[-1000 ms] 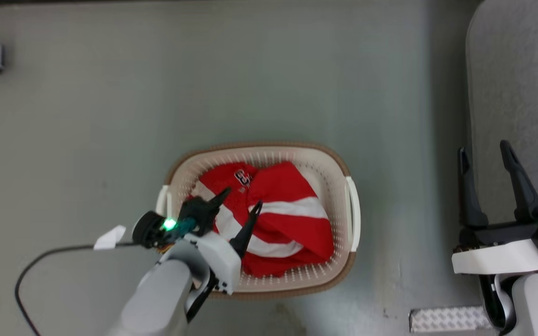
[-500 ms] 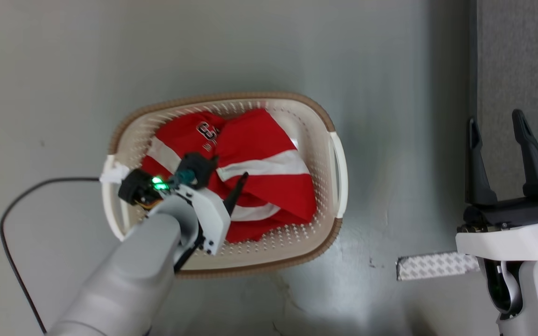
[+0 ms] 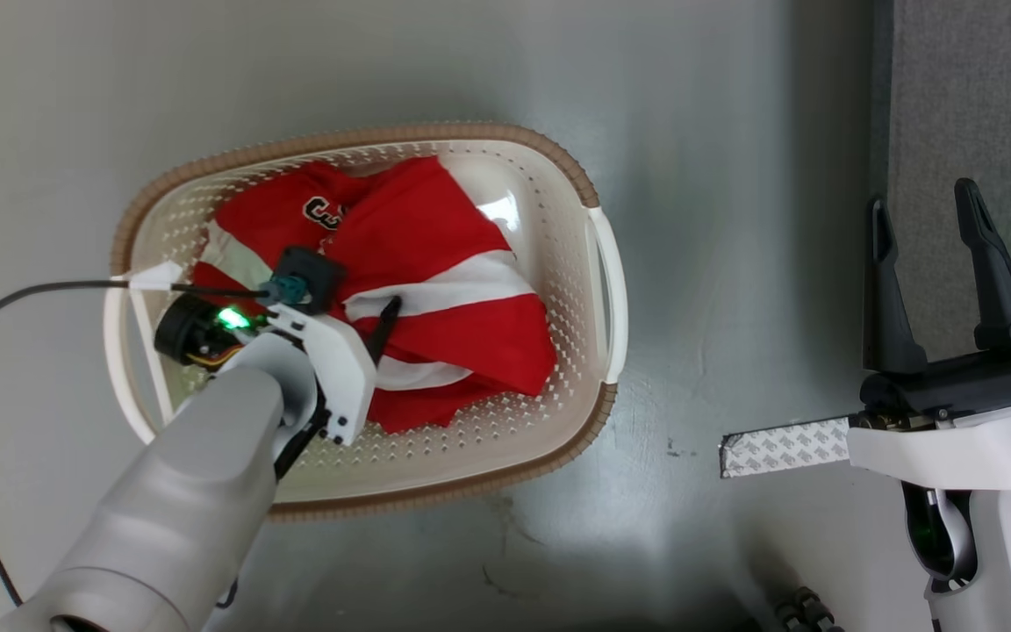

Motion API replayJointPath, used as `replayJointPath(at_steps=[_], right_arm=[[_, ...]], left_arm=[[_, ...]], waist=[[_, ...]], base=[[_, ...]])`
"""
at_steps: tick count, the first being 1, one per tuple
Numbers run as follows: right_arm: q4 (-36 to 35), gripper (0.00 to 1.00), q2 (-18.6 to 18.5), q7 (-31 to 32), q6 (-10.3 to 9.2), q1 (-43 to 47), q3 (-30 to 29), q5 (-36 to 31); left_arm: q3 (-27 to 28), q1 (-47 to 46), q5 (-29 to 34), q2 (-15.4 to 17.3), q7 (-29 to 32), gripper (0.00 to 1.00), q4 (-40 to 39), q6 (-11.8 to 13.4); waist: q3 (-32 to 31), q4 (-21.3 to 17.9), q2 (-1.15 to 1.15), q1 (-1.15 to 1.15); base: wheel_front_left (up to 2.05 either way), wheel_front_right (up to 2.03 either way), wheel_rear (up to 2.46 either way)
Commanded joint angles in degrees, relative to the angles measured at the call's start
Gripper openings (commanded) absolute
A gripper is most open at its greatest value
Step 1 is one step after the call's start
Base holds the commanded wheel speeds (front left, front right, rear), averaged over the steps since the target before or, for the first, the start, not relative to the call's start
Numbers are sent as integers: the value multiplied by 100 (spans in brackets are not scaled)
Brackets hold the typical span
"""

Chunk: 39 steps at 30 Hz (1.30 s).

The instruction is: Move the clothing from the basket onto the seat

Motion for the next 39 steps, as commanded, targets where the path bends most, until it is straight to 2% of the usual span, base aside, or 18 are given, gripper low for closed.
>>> replayJointPath(at_steps=[1,10,24,25,26,27,28,29,34,39], right_arm=[[48,100,-25,6,-14,25,-45,48],[2,100,-38,7,-18,120,-95,-9],[-107,100,-42,13,-18,343,-158,-139],[-118,100,-42,13,-18,364,-158,-140],[-125,100,-42,13,-18,381,-159,-142],[-130,100,-42,13,-18,391,-159,-142],[-136,100,-43,13,-19,396,-163,-144],[-136,100,-44,13,-19,400,-168,-148],[-82,100,-62,7,-31,394,-245,-178],[16,100,-70,6,-33,383,-275,-167]], left_arm=[[-49,-38,-43,62,18,100,61,10],[-462,-81,-241,46,81,100,206,10],[-1464,-276,-586,78,210,100,8,10],[-1546,-284,-601,86,207,95,5,10],[-1627,-288,-627,92,238,54,12,10],[-1704,-289,-661,92,246,38,-2,10],[-1759,-291,-702,97,225,9,-12,10],[-1832,-291,-726,100,200,0,-26,10],[-2018,-272,-965,60,-105,0,-172,9],[-1816,-93,-1672,-39,-496,0,-490,9]], waist=[[38,-37,0,-1],[95,-88,0,-1],[278,-124,0,-1],[284,-126,0,-1],[288,-129,0,-1],[290,-132,0,-1],[291,-133,0,-1],[288,-136,0,-1],[153,-117,0,-1],[-243,-32,0,-1]], base=[[0,0,0],[0,0,0],[0,0,0],[0,0,0],[0,0,0],[0,0,0],[0,0,0],[0,0,0],[0,0,0],[0,0,0]])
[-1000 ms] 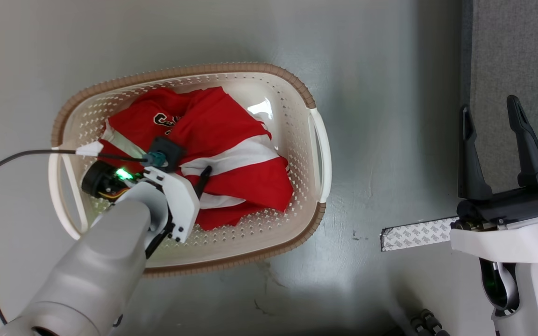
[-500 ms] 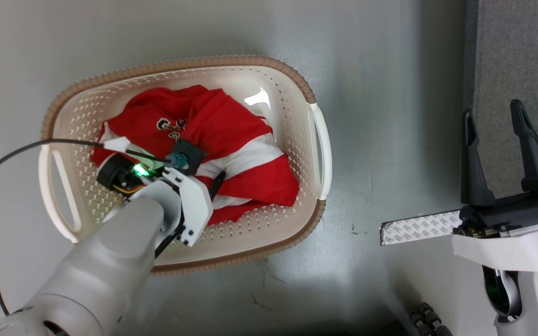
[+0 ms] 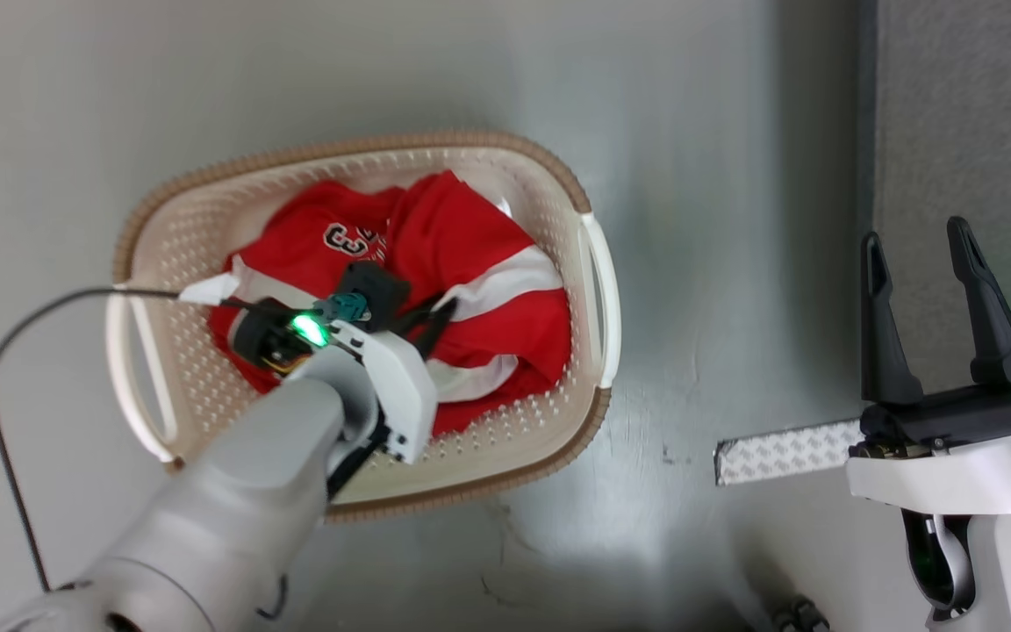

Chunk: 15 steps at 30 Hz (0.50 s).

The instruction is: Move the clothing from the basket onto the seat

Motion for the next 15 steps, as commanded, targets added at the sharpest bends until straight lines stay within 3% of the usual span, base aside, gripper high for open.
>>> replayJointPath(at_steps=[1,8,15], right_arm=[[85,100,-125,4,-55,91,-175,-14],[374,100,-83,4,-41,235,-283,-67],[647,100,-82,4,-41,570,-502,-83]], left_arm=[[71,174,-292,-11,-109,0,-174,9],[236,617,-1319,165,-222,0,-1233,9],[1406,1454,-1255,197,-223,0,-2454,9]], waist=[[-323,79,-1,0],[-1272,237,-1,0],[-2351,469,-1,0]], base=[[0,0,0],[0,0,0],[0,0,0]])
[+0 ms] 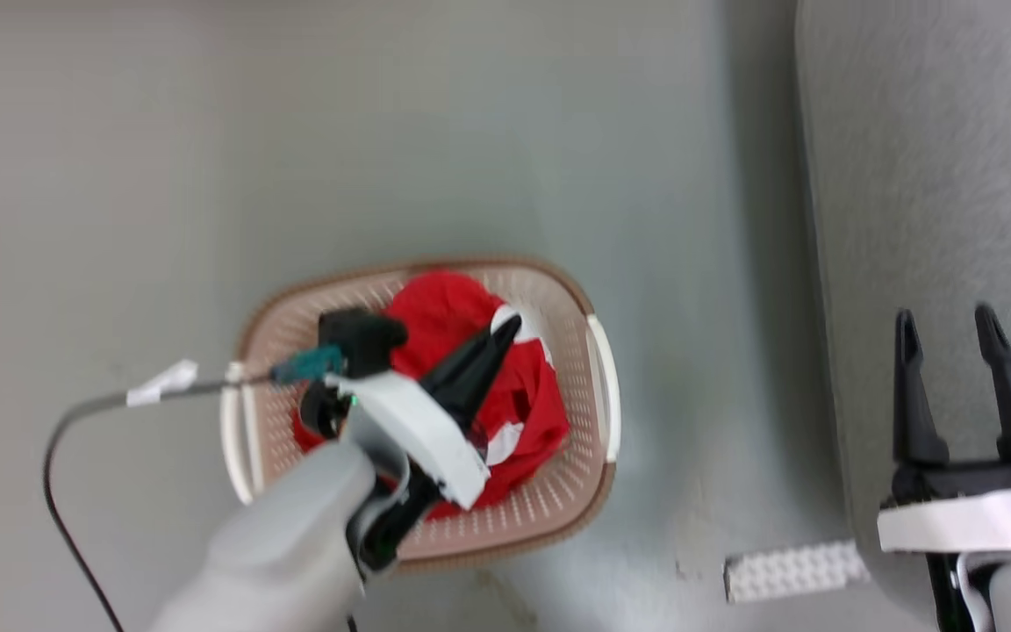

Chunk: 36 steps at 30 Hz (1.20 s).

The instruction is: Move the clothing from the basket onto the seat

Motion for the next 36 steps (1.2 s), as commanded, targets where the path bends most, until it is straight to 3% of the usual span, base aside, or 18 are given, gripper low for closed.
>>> replayJointPath(at_steps=[1,10,16,24,36], right_arm=[[90,100,-25,3,-22,185,-80,-45],[362,100,-24,3,-21,790,-90,-38],[457,100,-24,3,-21,1074,0,6],[657,100,-24,4,-21,1493,141,-126],[612,100,-24,4,-21,1778,301,-120]], left_arm=[[283,380,155,-23,-2,0,-256,9],[1550,1926,534,-234,-2,0,-1364,9],[2069,2586,738,-302,-2,0,-1772,9],[2603,3211,1121,-310,-3,0,-1845,9],[2818,3495,1506,-124,-3,0,-1911,9]], waist=[[-797,240,-1,0],[-2114,427,-1,0],[-2701,483,-1,0],[-3467,655,-1,0],[-3999,785,-1,0]], base=[[0,0,0],[0,0,0],[0,0,0],[0,0,0],[0,0,0]])
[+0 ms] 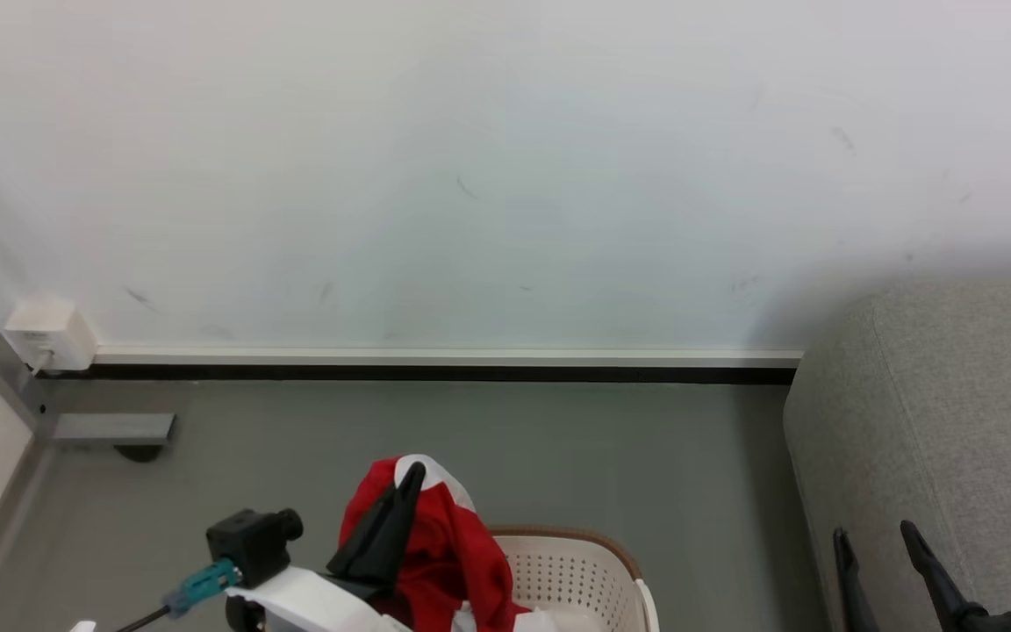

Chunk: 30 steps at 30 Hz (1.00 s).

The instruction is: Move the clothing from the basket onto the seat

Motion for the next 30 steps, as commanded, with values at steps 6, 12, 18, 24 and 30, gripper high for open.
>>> replayJointPath(at_steps=[6,12,18,24,30], right_arm=[[-207,100,-23,5,-20,-37,365,-77],[-424,100,-41,5,-20,-246,1047,-122],[-487,100,-327,5,-20,-610,2135,179],[-410,100,-508,5,-19,-1156,3119,538],[-105,100,-510,5,-19,-1582,3544,751]], left_arm=[[-12,-55,167,224,-3,0,-114,9],[-173,-274,341,460,-3,0,-254,9],[-529,-579,492,564,81,0,-450,9],[-921,-870,477,477,220,0,-635,9],[-1336,-1092,457,309,287,0,-840,9]], waist=[[-89,15,0,1],[-112,7,0,1],[-134,22,0,1],[-142,36,0,1],[-132,71,0,1]], base=[[0,0,0],[0,0,0],[0,0,0],[0,0,0],[0,0,0]])
